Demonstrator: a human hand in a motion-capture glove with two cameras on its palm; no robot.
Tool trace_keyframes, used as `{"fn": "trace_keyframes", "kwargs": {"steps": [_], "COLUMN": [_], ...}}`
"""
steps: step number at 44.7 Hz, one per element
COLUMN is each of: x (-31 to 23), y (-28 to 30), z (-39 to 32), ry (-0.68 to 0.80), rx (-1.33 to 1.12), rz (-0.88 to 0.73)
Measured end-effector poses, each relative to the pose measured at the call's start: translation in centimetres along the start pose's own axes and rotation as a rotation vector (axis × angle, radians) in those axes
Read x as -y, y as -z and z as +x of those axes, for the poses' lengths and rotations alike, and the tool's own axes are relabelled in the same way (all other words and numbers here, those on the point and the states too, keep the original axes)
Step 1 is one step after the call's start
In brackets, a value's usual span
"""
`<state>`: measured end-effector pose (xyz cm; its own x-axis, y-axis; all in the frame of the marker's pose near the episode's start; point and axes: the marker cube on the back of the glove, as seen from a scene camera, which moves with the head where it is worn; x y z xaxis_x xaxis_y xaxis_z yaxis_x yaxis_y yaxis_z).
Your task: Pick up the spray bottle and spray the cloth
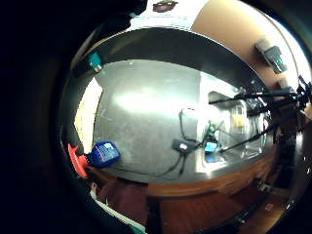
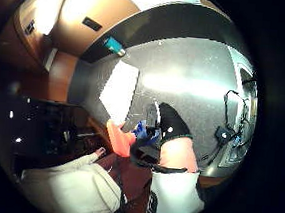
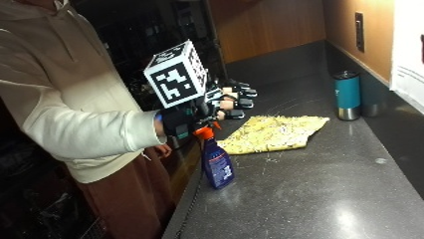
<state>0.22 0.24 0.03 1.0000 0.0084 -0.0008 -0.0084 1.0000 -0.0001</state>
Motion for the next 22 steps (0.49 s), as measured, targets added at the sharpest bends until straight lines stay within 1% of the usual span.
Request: {"fn": "trace_keyframes", "kwargs": {"steps": [22], "x": [-2.1], "y": [-0.3], "z": [0.3], "ry": [-0.031], "rx": [-0.002], "rz": [-0.013]}}
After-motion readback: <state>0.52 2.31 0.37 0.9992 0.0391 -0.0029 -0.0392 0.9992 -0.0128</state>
